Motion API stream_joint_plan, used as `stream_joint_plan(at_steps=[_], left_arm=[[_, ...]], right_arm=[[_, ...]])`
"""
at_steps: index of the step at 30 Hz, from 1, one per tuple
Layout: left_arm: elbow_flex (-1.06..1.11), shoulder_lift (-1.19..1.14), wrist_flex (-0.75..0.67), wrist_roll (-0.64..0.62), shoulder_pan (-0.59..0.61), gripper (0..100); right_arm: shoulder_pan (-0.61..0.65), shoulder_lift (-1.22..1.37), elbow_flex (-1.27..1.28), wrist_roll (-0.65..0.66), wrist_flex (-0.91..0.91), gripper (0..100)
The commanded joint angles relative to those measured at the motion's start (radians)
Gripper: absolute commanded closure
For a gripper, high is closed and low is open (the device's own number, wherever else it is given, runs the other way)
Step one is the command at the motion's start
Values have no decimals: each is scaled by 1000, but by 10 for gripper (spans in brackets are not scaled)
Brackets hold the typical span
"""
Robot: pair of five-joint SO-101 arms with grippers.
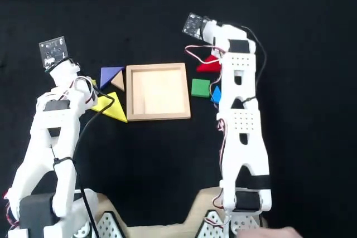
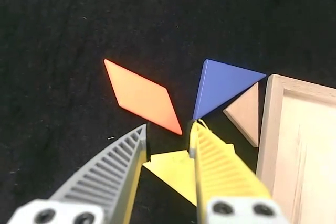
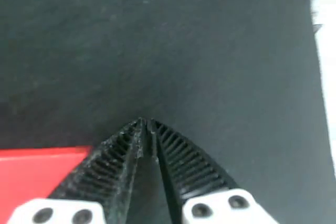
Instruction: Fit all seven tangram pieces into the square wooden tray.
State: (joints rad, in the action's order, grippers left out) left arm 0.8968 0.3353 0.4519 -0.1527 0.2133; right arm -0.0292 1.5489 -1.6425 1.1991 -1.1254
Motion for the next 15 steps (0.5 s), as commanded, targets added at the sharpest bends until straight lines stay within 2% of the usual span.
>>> stream_joint_plan(at_steps=[1, 8, 12, 15], left_arm=[[-38, 29, -18, 6, 5, 859], [-38, 29, -18, 6, 5, 859], [-38, 29, -18, 6, 7, 859], [-36, 29, -18, 6, 7, 859]], right_arm=[[9, -53, -31, -8, -149, 988], [11, -193, -30, -6, -505, 988], [9, -262, -30, -6, -628, 988], [-5, -321, -30, -6, -641, 988]])
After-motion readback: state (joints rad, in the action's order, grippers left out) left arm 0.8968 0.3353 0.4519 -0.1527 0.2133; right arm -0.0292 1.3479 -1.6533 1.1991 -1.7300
